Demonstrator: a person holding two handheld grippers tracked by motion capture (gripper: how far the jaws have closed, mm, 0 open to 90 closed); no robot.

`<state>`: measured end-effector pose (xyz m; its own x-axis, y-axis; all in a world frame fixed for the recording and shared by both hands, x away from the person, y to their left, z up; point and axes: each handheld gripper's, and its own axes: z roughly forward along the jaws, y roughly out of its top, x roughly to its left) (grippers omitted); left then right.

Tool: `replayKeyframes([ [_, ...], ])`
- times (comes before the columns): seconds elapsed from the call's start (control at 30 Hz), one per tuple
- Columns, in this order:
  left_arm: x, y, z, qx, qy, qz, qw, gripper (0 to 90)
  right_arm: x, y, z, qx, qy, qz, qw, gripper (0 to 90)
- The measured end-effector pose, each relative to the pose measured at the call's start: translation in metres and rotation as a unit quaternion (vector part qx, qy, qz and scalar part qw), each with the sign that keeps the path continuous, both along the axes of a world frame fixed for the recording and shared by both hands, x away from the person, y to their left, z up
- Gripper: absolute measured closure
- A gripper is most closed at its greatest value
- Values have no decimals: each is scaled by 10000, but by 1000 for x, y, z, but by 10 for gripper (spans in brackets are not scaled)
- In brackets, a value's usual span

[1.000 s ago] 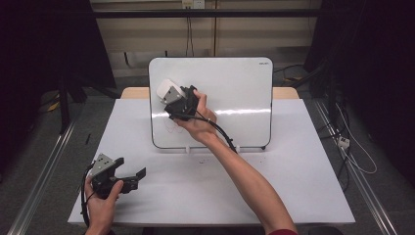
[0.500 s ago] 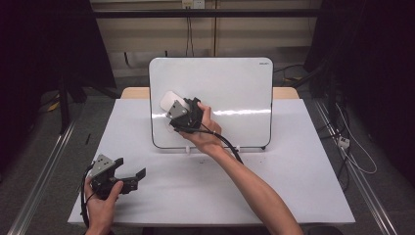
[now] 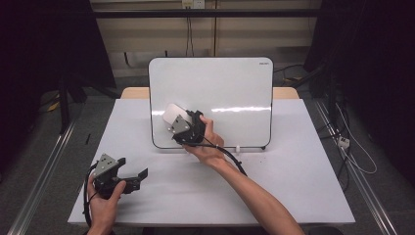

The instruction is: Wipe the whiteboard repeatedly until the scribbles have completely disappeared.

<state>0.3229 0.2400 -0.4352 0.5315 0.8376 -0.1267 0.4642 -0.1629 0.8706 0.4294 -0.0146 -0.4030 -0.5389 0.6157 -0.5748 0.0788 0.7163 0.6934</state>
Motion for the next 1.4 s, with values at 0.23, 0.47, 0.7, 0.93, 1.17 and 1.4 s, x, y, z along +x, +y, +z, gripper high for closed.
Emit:
replayKeyframes([
  [0.23,1,2,0,-46,27,7,10000,60,6,1,6,-5,57,14,10000,317],
  [0.47,1,3,1,-68,9,31,10000,60,23,8,24,77,13,-76,9999,317],
  [0.7,-1,6,1,-82,4,30,10000,60,43,7,46,293,-18,-221,9993,317],
  [0.93,-1,6,1,-100,5,43,9999,60,58,5,64,421,-67,-404,9983,317],
  [1.17,0,6,1,-118,10,47,9999,60,59,8,63,385,-158,-448,9981,316],
  [1.4,1,5,1,-101,8,35,9999,60,52,15,54,368,-170,-340,9986,316],
])
